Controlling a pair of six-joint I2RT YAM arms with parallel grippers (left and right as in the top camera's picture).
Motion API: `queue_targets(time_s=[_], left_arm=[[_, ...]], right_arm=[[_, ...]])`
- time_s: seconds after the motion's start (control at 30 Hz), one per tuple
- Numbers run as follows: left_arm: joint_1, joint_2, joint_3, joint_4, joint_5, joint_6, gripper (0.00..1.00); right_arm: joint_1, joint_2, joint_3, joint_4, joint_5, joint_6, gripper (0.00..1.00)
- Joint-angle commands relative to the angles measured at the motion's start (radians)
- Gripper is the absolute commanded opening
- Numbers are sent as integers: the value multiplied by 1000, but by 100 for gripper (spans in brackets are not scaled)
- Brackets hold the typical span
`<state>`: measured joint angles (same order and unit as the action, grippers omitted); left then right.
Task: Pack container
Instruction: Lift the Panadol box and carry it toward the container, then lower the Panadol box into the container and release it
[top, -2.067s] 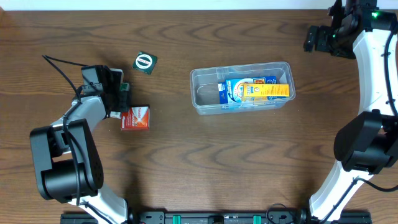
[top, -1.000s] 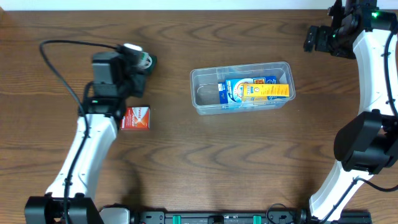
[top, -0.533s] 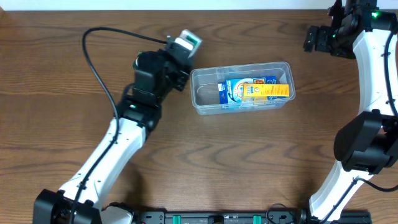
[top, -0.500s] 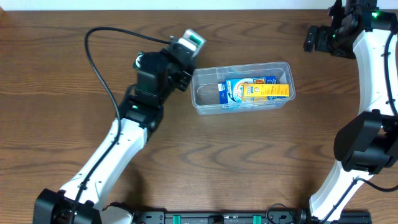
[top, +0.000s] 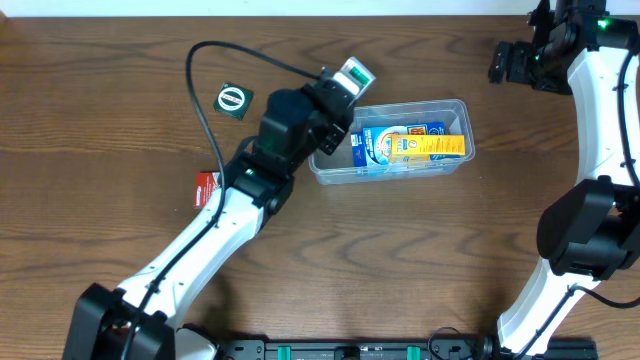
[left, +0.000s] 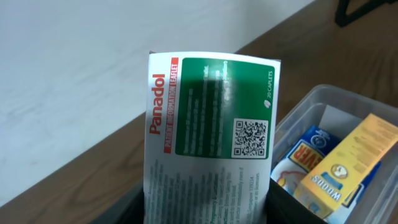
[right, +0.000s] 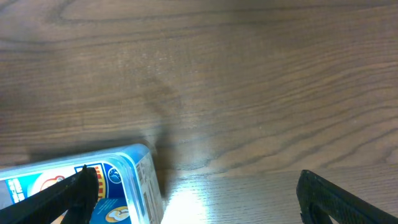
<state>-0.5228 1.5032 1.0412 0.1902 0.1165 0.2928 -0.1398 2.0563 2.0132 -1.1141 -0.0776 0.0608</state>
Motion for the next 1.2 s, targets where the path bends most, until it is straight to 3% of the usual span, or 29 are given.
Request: queue_targets(time_s=[0.0,0.5,1.17], left_arm=[[-13,34,101,-29,-20,13,48],[-73,308,410,-95,-39,47,47],[-261,549,425,-45,-110,446,47]], right_arm=[[3,-1,14,-1,-1,13,99],[3,-1,14,-1,-1,13,99],[3,-1,14,-1,-1,13,99]])
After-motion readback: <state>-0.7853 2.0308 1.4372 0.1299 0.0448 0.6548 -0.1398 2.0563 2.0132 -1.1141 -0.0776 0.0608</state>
